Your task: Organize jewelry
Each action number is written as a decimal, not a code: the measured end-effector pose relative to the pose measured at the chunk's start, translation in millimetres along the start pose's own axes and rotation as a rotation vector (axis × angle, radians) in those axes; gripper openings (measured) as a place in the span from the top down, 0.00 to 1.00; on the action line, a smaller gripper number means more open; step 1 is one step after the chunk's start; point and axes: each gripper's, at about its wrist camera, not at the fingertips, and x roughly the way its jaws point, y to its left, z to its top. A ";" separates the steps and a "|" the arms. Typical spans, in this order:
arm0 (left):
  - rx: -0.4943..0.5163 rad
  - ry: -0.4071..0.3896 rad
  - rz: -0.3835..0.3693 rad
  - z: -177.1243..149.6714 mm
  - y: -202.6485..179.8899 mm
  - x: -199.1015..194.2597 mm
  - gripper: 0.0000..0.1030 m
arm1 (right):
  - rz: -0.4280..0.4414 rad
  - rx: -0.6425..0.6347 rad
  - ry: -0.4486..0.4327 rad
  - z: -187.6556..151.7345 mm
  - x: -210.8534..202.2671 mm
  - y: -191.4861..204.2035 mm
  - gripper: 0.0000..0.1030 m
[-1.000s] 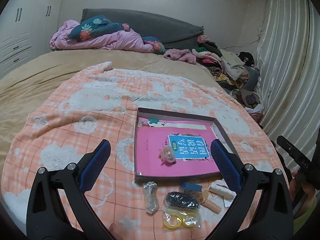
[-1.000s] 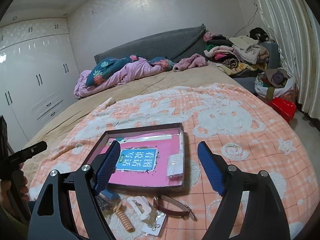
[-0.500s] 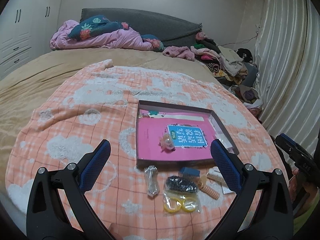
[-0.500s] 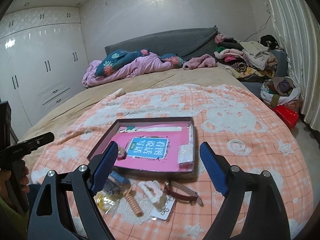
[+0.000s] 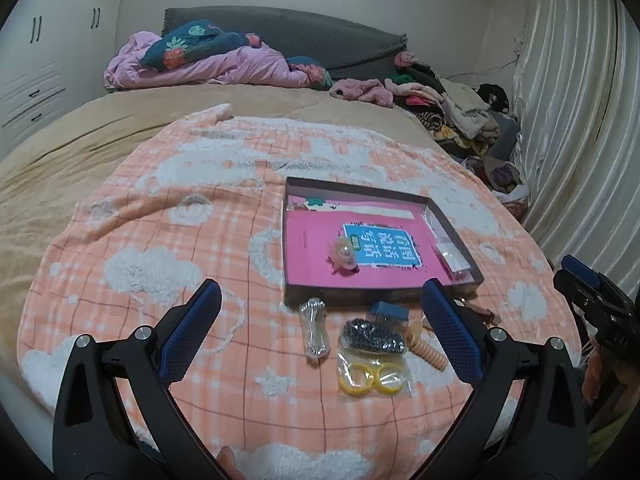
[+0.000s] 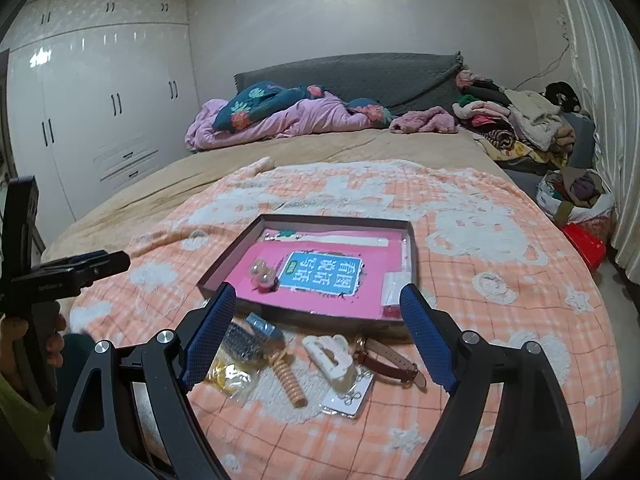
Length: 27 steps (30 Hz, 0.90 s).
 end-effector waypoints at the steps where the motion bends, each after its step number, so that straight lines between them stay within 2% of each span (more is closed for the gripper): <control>1: 0.001 0.004 -0.001 -1.4 0.1 0.7 0.09 | 0.004 -0.007 0.007 -2.0 0.4 1.9 0.19; 23: 0.033 0.131 0.017 -45.2 3.1 31.9 0.09 | 0.078 -0.109 0.169 -46.4 37.4 35.4 0.20; 27: 0.033 0.141 0.017 -49.0 5.9 38.5 0.09 | 0.093 -0.123 0.198 -52.2 45.3 38.6 0.25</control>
